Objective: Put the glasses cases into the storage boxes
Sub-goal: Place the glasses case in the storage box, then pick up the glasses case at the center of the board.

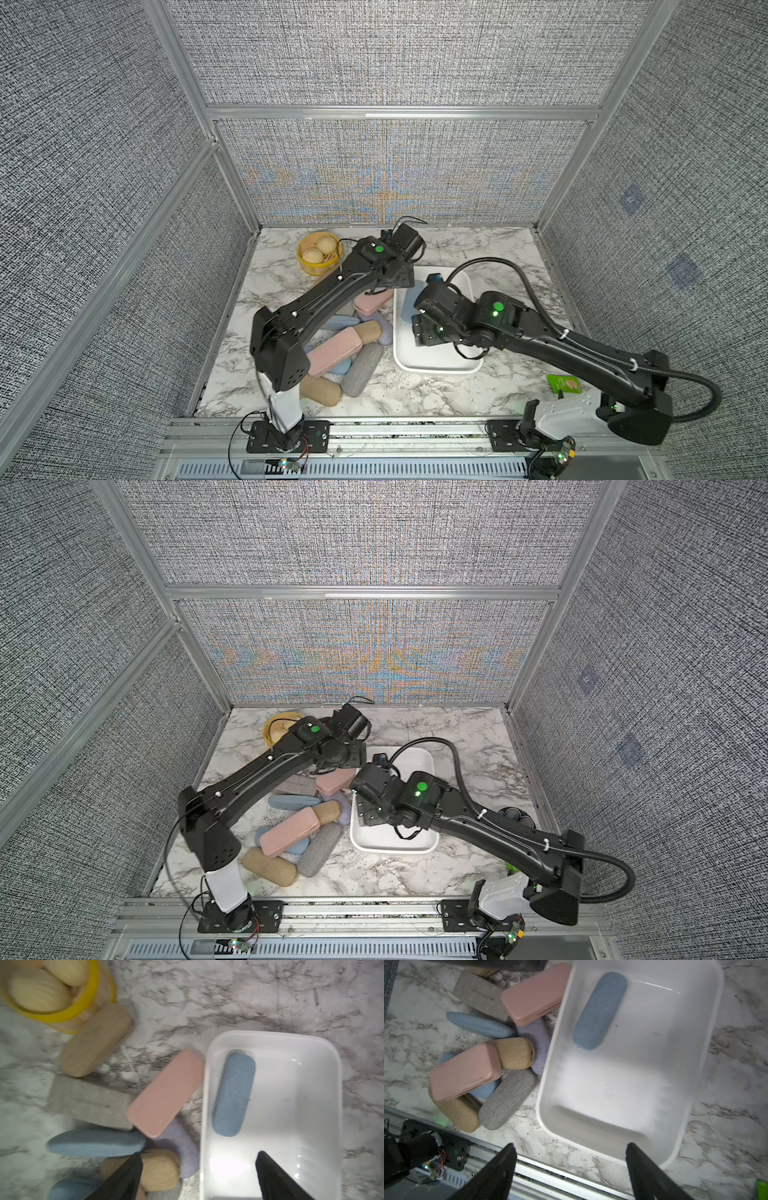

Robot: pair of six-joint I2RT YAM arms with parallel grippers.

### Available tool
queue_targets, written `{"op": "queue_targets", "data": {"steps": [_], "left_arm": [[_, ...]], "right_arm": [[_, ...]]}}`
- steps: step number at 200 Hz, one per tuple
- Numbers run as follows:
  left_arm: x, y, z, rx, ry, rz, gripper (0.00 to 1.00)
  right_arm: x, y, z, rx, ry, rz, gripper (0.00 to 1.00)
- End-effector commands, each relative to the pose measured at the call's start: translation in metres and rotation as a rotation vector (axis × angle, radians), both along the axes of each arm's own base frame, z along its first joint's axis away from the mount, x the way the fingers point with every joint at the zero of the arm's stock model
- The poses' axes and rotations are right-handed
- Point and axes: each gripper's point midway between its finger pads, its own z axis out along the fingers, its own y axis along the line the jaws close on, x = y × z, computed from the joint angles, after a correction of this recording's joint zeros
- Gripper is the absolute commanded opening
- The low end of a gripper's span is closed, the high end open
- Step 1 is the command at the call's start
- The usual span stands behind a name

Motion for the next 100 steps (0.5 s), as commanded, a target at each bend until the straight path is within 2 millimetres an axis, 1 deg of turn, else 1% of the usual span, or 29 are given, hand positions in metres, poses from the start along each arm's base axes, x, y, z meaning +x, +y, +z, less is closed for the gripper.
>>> {"op": "queue_targets", "data": {"steps": [1,5,21,32,47,67,79,100], "left_arm": [[0.0,0.05,0.01,0.161,-0.117,0.042,0.98],[-0.001,0.058,0.009,0.17,-0.118,0.052,0.99],[-0.008,0.086,0.003,0.186,-0.109,0.083,0.99],[-0.012,0.101,-0.002,0.173,-0.101,0.099,0.99],[-0.017,0.116,-0.009,0.118,-0.091,0.122,0.99],[-0.024,0.13,-0.016,0.052,-0.087,0.156,0.99],[-0.028,0.139,-0.023,0.024,-0.073,0.185,0.99],[-0.036,0.155,-0.041,-0.019,-0.007,0.245,0.99]], "right_arm": [[-0.01,0.044,-0.008,0.005,-0.001,0.093,0.85],[-0.014,0.051,-0.011,-0.001,0.002,0.106,0.86],[-0.025,0.077,-0.025,-0.035,0.011,0.142,0.89],[-0.032,0.092,-0.036,-0.056,0.018,0.154,0.91],[-0.037,0.106,-0.049,-0.081,0.031,0.151,0.92],[-0.04,0.118,-0.064,-0.108,0.05,0.146,0.94],[-0.039,0.12,-0.073,-0.136,0.061,0.135,0.94],[-0.038,0.122,-0.087,-0.188,0.079,0.121,0.96]]}}
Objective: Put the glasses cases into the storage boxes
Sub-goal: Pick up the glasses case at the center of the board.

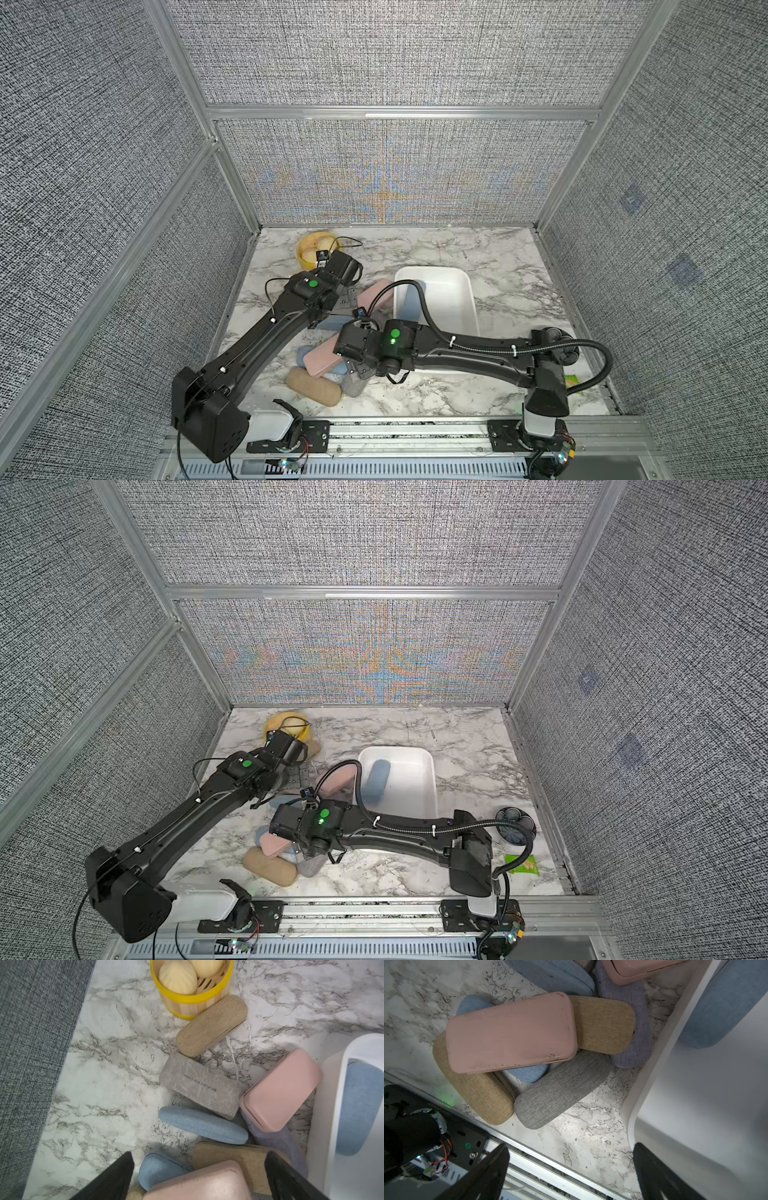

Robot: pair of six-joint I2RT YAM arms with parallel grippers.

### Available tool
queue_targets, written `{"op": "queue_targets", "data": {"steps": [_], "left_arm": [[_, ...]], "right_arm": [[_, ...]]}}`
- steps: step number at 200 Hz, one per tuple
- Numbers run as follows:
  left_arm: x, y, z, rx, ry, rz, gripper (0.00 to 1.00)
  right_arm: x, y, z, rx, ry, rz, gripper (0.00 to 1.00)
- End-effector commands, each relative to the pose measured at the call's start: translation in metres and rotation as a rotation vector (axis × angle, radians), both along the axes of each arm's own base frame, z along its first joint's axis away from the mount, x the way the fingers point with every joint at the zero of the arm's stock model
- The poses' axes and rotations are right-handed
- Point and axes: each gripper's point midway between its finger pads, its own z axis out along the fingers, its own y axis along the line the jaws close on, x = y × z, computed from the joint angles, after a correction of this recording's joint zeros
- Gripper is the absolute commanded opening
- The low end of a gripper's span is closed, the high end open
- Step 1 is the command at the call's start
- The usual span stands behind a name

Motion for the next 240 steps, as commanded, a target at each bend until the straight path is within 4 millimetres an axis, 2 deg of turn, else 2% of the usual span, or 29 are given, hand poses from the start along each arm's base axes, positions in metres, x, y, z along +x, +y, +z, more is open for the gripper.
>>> {"op": "queue_targets", "data": {"steps": [1,100,139,161,209,240], "left_arm": [[-0.002,0.003,-0.012,-0.092,0.027,0.037,0.99],[-0.022,0.026,-0.043,-0.159,0.112,0.112,0.99],[-0.034,0.029,-0.046,-0.188,0.115,0.134,0.99],[-0.038,0.03,-0.046,-0.199,0.114,0.143,0.99],[-0.04,0.033,-0.047,-0.193,0.121,0.145,0.99],[-0.04,0.033,-0.05,-0.196,0.13,0.147,0.99]], "right_arm": [[0.0,-0.004,-0.011,-0.061,0.008,-0.034,0.97],[0.012,0.008,-0.058,-0.144,0.088,-0.067,0.99],[0.023,0.021,-0.059,-0.138,0.041,-0.068,0.99],[0.028,0.02,-0.064,-0.177,0.043,-0.095,0.99],[0.022,0.015,-0.078,-0.26,0.083,-0.097,0.99],[0.01,0.007,-0.085,-0.309,0.089,-0.082,0.98]]}}
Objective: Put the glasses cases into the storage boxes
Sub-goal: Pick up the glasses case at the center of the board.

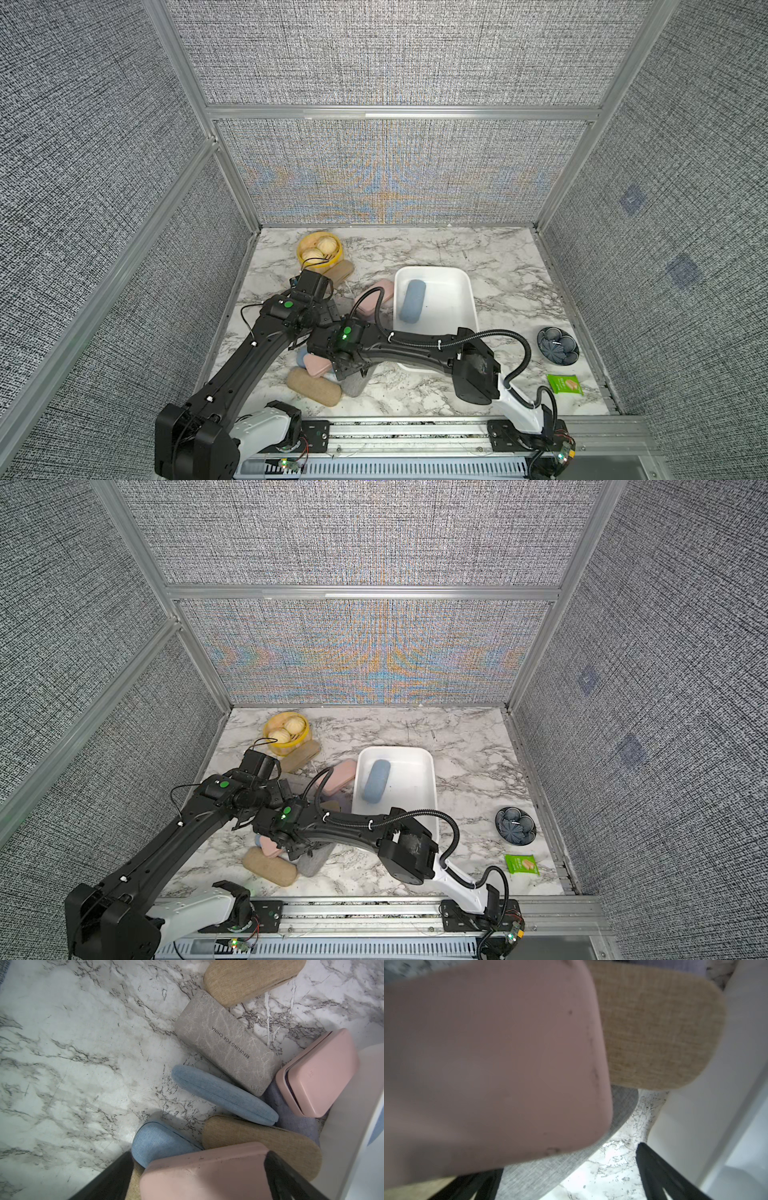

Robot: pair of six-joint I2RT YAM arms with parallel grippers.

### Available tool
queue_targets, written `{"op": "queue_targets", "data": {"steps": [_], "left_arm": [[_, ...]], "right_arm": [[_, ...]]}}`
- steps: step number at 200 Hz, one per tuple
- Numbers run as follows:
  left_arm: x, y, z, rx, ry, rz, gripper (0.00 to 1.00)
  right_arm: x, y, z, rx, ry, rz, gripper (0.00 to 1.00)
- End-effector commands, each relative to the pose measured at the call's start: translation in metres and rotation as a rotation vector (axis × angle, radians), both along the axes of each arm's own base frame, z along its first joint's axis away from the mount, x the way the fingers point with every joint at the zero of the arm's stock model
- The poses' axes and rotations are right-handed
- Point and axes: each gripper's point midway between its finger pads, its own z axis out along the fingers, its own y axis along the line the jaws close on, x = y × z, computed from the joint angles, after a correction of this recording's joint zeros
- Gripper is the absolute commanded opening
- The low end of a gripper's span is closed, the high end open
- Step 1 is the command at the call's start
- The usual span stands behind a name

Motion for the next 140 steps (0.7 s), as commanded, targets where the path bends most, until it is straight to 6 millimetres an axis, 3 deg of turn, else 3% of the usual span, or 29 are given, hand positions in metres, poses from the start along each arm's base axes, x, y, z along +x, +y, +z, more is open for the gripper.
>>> {"op": "queue_targets", "data": {"steps": [1,68,101,140], "left_arm": [[-0.001,-0.001,-0.002,-0.011,0.01,0.002,0.99],[-0.014,0.002,-0.008,-0.017,0.03,-0.001,0.99],[-0.018,0.004,-0.008,-0.017,0.029,0.005,0.98],[-0.021,0.007,-0.004,-0.025,0.01,0.032,0.98]], "right_arm": [[-0.012,-0.016,-0.002,-0.067,0.016,0.001,0.98],[-0.046,-0.02,0.009,-0.028,0.007,0.045,0.95],[-0.059,-0.006,-0.011,0.022,0.075,0.087,0.93],[-0.05,0.007,-0.022,0.027,0.077,0.085,0.94]]}}
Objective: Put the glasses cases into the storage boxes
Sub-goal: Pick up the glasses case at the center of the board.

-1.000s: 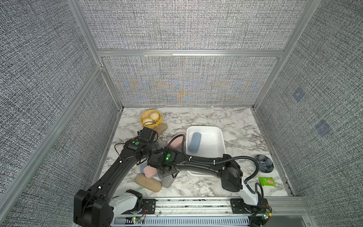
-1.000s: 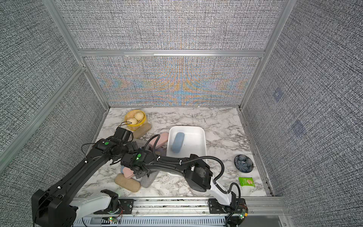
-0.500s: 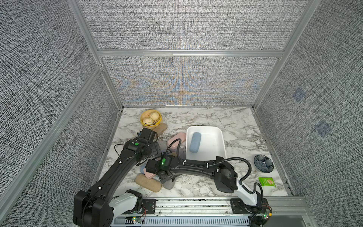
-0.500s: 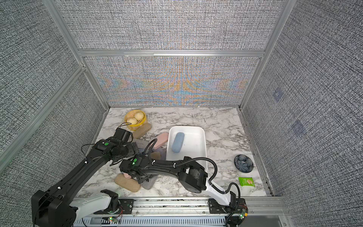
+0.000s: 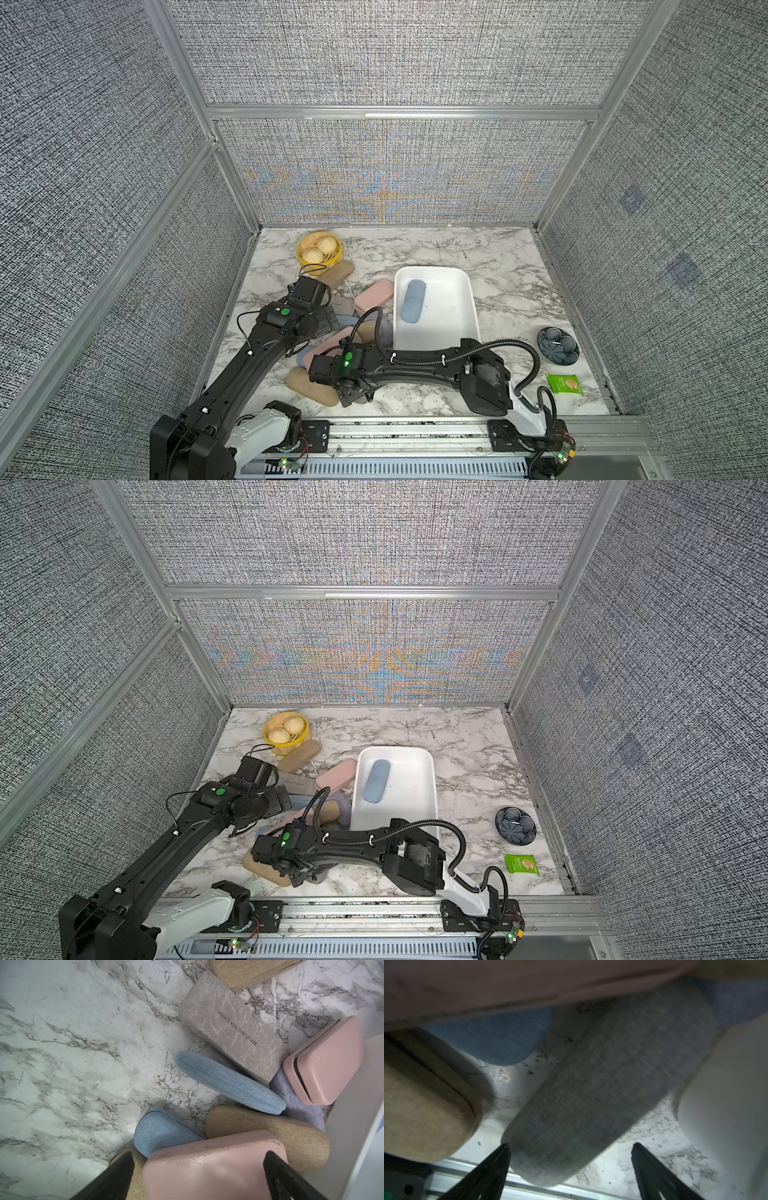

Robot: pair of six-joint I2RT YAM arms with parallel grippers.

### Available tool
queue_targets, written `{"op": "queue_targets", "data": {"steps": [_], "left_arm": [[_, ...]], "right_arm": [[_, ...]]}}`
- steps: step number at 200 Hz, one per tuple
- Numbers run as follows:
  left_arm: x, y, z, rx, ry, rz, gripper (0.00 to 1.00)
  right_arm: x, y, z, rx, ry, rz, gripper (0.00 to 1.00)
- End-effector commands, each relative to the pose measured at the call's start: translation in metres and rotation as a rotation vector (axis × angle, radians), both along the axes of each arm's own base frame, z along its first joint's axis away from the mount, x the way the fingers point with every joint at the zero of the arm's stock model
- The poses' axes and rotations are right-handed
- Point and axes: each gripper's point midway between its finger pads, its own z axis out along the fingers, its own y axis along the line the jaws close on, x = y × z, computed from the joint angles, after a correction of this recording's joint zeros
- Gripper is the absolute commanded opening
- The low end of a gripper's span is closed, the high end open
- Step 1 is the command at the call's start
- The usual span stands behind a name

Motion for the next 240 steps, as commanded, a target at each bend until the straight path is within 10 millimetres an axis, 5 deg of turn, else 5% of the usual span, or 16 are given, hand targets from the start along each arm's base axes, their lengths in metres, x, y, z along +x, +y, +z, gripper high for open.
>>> {"op": "queue_targets", "data": {"steps": [1,39,94,154,171,203,240], "left_arm": [[-0.005,0.003,0.0,-0.001,0.002,0.022,0.98],[-0.008,0.0,-0.003,-0.03,0.004,0.021,0.98],[-0.008,-0.001,-0.01,-0.024,0.027,0.015,0.98],[-0.007,-0.004,-0.011,-0.043,0.024,0.028,0.96],[-0.007,-0.003,-0.012,-0.043,0.027,0.037,0.96],[-0.009,-0.003,-0.017,-0.049,0.038,0.053,0.96],[-0.01,-0.006,-0.022,-0.06,0.061,0.051,0.95]], "right_arm": [[0.003,0.006,-0.003,0.011,0.004,0.005,0.94],[0.017,-0.003,0.012,0.007,-0.069,-0.048,0.99],[0.015,-0.016,-0.008,-0.05,-0.012,-0.124,0.95],[0.006,-0.011,-0.013,-0.04,0.033,-0.054,0.61],[0.007,-0.011,-0.013,-0.046,0.03,-0.046,0.62],[0.016,-0.014,-0.018,-0.047,0.034,-0.045,0.77],[0.023,-0.013,-0.018,0.013,0.046,-0.028,0.68]]}}
